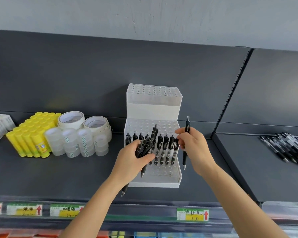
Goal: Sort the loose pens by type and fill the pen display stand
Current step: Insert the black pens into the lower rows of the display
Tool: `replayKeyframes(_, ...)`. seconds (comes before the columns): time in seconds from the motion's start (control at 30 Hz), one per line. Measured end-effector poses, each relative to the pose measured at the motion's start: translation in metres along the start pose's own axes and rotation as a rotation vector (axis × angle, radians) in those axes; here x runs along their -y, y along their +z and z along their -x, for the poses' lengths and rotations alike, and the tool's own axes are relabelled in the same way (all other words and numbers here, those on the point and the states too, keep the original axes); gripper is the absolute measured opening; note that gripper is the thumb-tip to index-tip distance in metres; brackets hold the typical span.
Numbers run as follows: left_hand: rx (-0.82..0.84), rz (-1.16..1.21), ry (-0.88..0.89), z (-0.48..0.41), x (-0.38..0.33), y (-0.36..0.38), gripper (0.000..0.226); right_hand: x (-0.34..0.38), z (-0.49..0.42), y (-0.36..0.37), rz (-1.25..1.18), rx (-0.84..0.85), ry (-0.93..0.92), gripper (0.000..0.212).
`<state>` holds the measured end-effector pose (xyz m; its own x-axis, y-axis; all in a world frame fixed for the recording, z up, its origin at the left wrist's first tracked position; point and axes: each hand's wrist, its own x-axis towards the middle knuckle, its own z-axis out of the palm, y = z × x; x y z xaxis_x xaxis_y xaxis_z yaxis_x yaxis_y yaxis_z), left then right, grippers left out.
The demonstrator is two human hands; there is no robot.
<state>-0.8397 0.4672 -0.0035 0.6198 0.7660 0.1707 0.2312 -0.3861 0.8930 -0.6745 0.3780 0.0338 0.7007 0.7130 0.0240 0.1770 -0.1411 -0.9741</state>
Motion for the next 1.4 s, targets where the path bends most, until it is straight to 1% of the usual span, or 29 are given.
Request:
replayKeyframes(0.1, -0.042, -0.009, 0.017, 0.003, 0.001, -0.013, 0.017, 0.013, 0.007, 0.013, -0.002, 0.044, -0.064, 0.032)
replayKeyframes(0.23, -0.077, 0.016, -0.012, 0.008, 0.008, -0.028, 0.013, 0.021, 0.019, 0.032, 0.117, 0.112, -0.176, 0.036)
replayKeyframes(0.37, -0.104, 0.015, -0.030, 0.013, 0.013, -0.038, 0.013, 0.011, 0.014, 0.051, 0.283, 0.179, -0.191, 0.033)
replayKeyframes(0.47, -0.135, -0.011, -0.045, 0.015, 0.020, -0.046, 0.012, 0.005, 0.013, 0.061, 0.412, 0.130, -0.253, 0.015)
replayKeyframes(0.5, -0.142, -0.021, -0.051, 0.016, 0.023, -0.049, 0.012, 0.005, 0.012, 0.064, 0.455, 0.111, -0.281, 0.013)
replayKeyframes(0.57, -0.151, -0.037, -0.063, 0.016, 0.028, -0.053, 0.012, 0.004, 0.011, 0.069, 0.516, 0.097, -0.312, 0.015)
replayKeyframes(0.7, -0.156, -0.038, -0.071, 0.016, 0.033, -0.057, 0.013, 0.005, 0.006, 0.079, 0.576, 0.119, -0.306, 0.017)
replayKeyframes(0.83, -0.159, -0.029, -0.075, 0.016, 0.036, -0.059, 0.014, 0.004, 0.005, 0.088, 0.669, 0.164, -0.335, 0.017)
replayKeyframes(0.97, -0.152, -0.034, -0.077, 0.018, 0.038, -0.061, 0.014, -0.003, 0.003, 0.099, 0.750, 0.228, -0.305, 0.015)
replayKeyframes(1.23, -0.121, -0.013, -0.071, 0.021, 0.040, -0.065, 0.015, -0.007, 0.008, 0.099, 0.801, 0.217, -0.278, 0.021)
replayKeyframes(1.33, -0.072, 0.008, -0.064, 0.022, 0.037, -0.062, 0.020, -0.002, 0.014, 0.086, 0.650, 0.134, -0.319, 0.012)
replayKeyframes(1.4, -0.020, 0.018, -0.061, 0.020, 0.034, -0.059, 0.019, 0.002, 0.020, 0.081, 0.467, 0.164, -0.286, 0.006)
